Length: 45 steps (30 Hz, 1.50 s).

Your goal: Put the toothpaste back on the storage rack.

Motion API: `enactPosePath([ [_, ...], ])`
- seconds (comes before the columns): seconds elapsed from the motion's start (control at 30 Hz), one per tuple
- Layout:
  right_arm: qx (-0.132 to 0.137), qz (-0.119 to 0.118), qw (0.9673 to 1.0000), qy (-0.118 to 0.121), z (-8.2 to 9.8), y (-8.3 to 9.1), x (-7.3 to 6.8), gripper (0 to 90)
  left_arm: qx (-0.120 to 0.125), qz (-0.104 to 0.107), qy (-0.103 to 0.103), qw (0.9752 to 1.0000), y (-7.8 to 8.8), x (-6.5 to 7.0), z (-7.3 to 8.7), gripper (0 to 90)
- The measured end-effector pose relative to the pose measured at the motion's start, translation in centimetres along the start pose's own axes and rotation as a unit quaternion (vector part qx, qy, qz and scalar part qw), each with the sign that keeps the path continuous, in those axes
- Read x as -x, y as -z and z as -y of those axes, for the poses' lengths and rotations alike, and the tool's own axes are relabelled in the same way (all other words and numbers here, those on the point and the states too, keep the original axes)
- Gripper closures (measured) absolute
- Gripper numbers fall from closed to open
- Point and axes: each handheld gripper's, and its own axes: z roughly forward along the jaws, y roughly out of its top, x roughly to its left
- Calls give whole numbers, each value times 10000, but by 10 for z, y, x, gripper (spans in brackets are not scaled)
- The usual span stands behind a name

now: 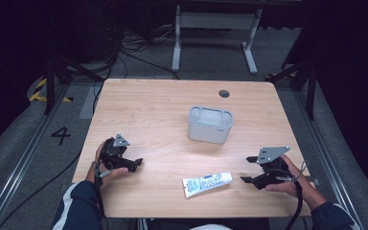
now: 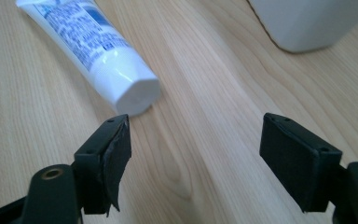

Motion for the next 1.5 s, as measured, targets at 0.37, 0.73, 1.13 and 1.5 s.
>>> enactPosePath([
  [0.37, -174, -359, 9979, 517, -37, -19, -13, 249, -4, -3, -13, 10000, 0, 0, 0, 3],
  [0.73, -392, -707, 9915, 1018, -66, -44, -30, 250, 1, -2, 24, 10000, 0, 0, 0, 3],
  [1.13, -784, -1138, 9796, 1461, -86, -77, -48, 271, -12, 13, 12, 10000, 1, 0, 1, 3],
  [1.5, -1162, -1324, 9697, 1693, -95, -100, -60, 291, -17, 11, 11, 10000, 1, 0, 1, 3],
])
